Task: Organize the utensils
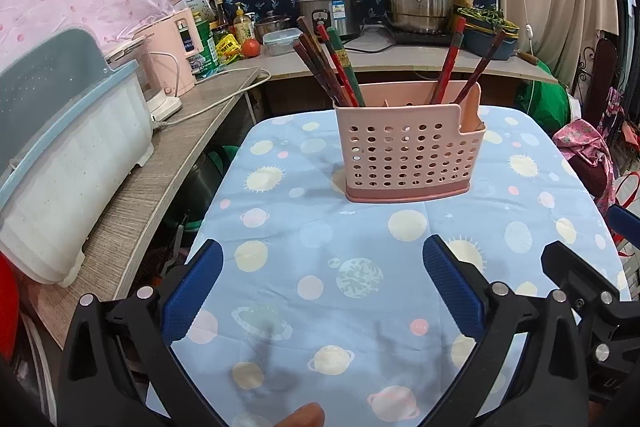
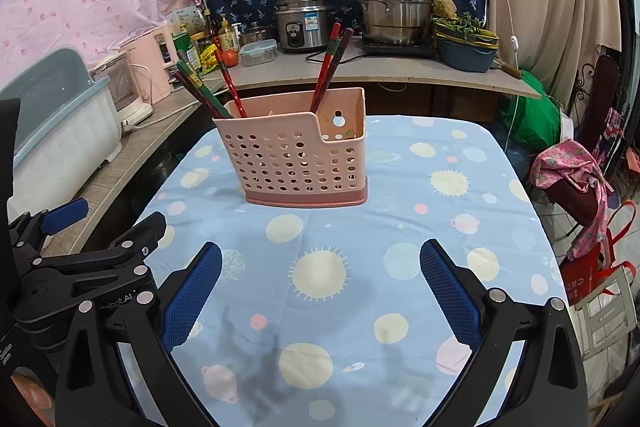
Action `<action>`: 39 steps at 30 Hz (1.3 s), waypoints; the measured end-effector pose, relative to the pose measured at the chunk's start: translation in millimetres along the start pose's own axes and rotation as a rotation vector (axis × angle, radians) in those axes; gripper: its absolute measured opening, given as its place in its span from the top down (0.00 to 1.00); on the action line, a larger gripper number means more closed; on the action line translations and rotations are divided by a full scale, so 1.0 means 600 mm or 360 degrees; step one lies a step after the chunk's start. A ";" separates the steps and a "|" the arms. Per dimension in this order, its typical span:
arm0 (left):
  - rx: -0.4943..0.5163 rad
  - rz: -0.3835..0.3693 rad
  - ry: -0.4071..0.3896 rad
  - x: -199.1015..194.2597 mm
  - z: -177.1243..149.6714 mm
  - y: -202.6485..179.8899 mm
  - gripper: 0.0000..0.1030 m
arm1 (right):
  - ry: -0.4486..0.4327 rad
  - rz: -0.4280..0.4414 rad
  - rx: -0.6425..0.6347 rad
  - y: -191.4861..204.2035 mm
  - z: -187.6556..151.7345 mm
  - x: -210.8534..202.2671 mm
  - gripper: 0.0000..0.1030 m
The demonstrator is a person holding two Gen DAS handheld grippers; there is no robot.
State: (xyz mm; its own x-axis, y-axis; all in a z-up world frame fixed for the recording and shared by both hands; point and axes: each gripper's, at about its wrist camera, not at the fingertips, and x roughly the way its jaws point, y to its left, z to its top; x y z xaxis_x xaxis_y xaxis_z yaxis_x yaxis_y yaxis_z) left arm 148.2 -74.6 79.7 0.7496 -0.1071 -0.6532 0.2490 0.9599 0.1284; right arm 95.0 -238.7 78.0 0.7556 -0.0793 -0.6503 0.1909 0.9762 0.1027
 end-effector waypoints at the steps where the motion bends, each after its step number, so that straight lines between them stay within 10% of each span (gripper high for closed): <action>1: 0.0002 0.0005 0.0001 0.002 0.001 0.000 0.07 | 0.0001 0.0001 0.0000 0.000 0.001 0.002 0.07; 39: -0.0044 0.0008 0.0069 0.045 0.027 -0.004 0.07 | 0.0019 -0.0081 -0.0007 -0.008 0.021 0.047 0.07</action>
State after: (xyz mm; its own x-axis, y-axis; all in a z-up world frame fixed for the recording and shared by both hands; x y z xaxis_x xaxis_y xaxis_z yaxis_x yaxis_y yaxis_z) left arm 177.8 -83.9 74.1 0.7231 -0.0916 -0.6846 0.2279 0.9673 0.1113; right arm 123.4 -248.5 68.9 0.7376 -0.1265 -0.6633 0.2260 0.9719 0.0660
